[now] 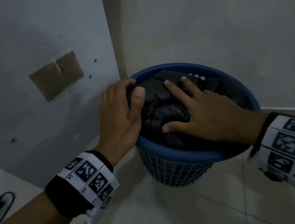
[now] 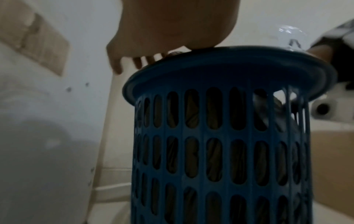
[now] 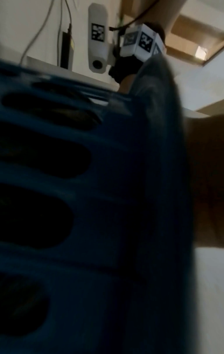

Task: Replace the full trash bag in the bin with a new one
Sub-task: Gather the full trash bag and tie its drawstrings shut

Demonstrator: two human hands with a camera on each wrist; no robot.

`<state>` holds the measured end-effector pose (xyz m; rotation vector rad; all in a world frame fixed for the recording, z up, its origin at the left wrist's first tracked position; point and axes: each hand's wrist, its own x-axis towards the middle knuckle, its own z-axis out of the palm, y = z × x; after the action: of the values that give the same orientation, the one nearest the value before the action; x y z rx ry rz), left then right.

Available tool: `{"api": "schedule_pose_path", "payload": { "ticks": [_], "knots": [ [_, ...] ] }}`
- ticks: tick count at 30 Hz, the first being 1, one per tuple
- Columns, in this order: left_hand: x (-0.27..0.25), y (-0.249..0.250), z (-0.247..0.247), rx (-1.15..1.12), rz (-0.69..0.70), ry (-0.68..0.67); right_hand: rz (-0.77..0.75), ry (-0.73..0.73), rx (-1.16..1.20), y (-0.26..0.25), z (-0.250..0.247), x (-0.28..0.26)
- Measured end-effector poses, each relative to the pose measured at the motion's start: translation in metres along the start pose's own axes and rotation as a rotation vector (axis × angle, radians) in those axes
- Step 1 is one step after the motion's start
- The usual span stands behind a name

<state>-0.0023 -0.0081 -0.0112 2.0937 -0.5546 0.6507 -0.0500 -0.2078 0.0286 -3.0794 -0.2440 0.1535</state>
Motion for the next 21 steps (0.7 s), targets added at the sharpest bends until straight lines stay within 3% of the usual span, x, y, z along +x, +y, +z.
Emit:
{"api": "schedule_pose_path", "payload": {
  "ticks": [6,11,15,19,21],
  "knots": [
    [0.003,-0.011,0.010,-0.230,-0.390,-0.079,0.170,-0.152,0.110,0.010,-0.003,0.016],
    [0.005,0.021,-0.001,-0.391,-0.921,-0.074,0.163,-0.288,0.217,0.003,-0.023,0.021],
    [0.007,0.066,-0.018,-0.508,-1.472,-0.201,0.192,-0.287,0.245,0.002,-0.032,0.026],
    [0.016,0.103,-0.029,-0.775,-1.834,-0.236,0.310,-0.216,0.272,-0.004,-0.035,0.019],
    [0.020,0.114,-0.029,-0.921,-1.922,-0.245,0.377,-0.210,0.337,-0.006,-0.035,0.017]
  ]
}}
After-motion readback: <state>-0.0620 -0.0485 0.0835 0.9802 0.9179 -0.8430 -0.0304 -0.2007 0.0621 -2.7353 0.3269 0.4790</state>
